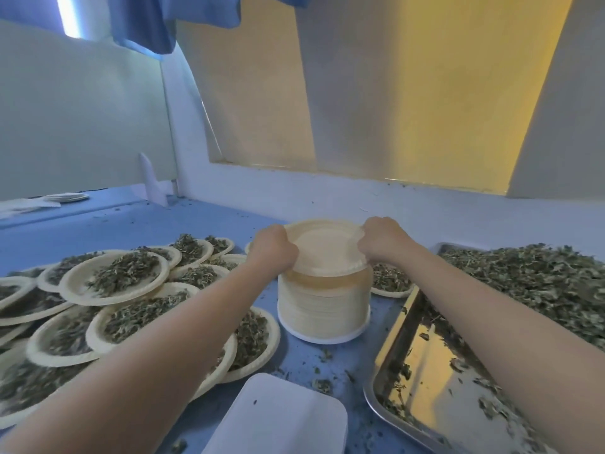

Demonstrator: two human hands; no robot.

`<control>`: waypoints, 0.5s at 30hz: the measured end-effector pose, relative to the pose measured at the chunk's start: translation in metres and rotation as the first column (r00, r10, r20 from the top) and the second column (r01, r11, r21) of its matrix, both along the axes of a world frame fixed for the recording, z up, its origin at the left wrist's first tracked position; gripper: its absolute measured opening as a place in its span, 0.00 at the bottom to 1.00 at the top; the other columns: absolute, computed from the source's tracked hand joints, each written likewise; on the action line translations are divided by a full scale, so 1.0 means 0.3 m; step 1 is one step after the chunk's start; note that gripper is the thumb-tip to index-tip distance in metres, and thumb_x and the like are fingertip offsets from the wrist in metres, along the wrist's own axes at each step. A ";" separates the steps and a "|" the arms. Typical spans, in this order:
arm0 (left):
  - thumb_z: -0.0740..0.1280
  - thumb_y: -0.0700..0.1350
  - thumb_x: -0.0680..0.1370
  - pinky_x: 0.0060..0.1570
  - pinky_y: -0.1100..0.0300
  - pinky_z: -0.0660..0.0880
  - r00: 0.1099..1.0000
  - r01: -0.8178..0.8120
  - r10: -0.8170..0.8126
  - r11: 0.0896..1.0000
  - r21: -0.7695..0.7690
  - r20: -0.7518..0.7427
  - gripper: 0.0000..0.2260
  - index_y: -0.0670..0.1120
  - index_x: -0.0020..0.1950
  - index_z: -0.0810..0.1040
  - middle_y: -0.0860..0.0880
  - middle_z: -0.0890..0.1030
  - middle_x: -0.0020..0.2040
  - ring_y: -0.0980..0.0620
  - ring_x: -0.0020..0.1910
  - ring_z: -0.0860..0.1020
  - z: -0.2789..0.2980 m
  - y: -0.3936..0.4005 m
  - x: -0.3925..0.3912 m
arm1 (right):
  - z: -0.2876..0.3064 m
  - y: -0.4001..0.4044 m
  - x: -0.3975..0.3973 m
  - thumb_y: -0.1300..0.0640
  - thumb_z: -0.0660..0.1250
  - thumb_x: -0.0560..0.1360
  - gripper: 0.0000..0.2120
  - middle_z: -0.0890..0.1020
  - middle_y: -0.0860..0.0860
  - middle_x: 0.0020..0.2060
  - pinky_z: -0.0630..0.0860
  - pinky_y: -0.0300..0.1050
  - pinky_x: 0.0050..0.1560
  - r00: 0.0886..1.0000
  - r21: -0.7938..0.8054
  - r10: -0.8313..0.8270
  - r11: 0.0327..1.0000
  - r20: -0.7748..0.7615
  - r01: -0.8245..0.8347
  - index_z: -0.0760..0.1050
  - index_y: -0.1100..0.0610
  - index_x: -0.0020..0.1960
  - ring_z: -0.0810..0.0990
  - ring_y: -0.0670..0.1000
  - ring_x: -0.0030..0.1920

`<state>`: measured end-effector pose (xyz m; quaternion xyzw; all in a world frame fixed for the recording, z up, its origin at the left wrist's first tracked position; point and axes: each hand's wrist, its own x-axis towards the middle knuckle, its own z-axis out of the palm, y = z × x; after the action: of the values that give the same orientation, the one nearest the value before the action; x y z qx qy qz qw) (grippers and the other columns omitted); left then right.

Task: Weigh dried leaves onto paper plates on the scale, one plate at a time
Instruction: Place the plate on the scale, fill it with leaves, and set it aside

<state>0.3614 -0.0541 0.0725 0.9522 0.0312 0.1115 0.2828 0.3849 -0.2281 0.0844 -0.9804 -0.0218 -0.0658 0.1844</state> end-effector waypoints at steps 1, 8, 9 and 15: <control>0.55 0.31 0.74 0.26 0.62 0.54 1.000 -0.006 0.007 1.000 -0.011 0.018 0.14 0.45 0.33 0.57 0.48 0.60 0.32 0.52 0.29 0.57 0.015 0.007 -0.022 | 0.013 0.000 -0.022 0.69 0.55 0.73 0.14 0.65 0.53 0.29 0.57 0.41 0.26 1.000 0.013 0.008 1.000 0.004 -0.008 0.59 0.58 0.31 0.61 0.50 0.27; 0.56 0.31 0.71 0.25 0.62 0.53 0.994 -0.050 0.059 0.994 -0.095 0.087 0.11 0.43 0.33 0.59 0.47 0.59 0.31 0.51 0.28 0.57 0.008 0.101 -0.253 | 0.011 0.031 -0.256 0.70 0.55 0.72 0.16 0.68 0.57 0.30 0.54 0.43 0.30 0.991 0.171 0.109 0.978 0.082 -0.122 0.56 0.56 0.31 0.59 0.51 0.29; 0.56 0.31 0.71 0.26 0.61 0.53 0.994 -0.053 0.062 0.993 -0.104 0.085 0.10 0.43 0.34 0.60 0.47 0.60 0.31 0.51 0.28 0.58 -0.004 0.119 -0.294 | -0.005 0.037 -0.301 0.70 0.56 0.72 0.15 0.75 0.64 0.36 0.53 0.43 0.31 0.989 0.201 0.130 0.969 0.068 -0.141 0.57 0.57 0.31 0.58 0.51 0.30; 0.58 0.34 0.73 0.28 0.58 0.57 0.997 -0.034 0.043 0.991 -0.133 0.063 0.04 0.35 0.41 0.72 0.45 0.68 0.33 0.49 0.31 0.64 -0.180 0.197 -0.527 | -0.202 0.073 -0.502 0.67 0.58 0.73 0.07 0.71 0.61 0.37 0.52 0.46 0.33 0.974 0.267 0.227 0.939 -0.007 -0.217 0.75 0.68 0.43 0.63 0.52 0.35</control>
<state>0.2033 0.0049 0.0186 0.9264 0.0477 0.1459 0.3438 0.2342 -0.2061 0.0237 -0.9394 -0.1199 -0.0285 0.3200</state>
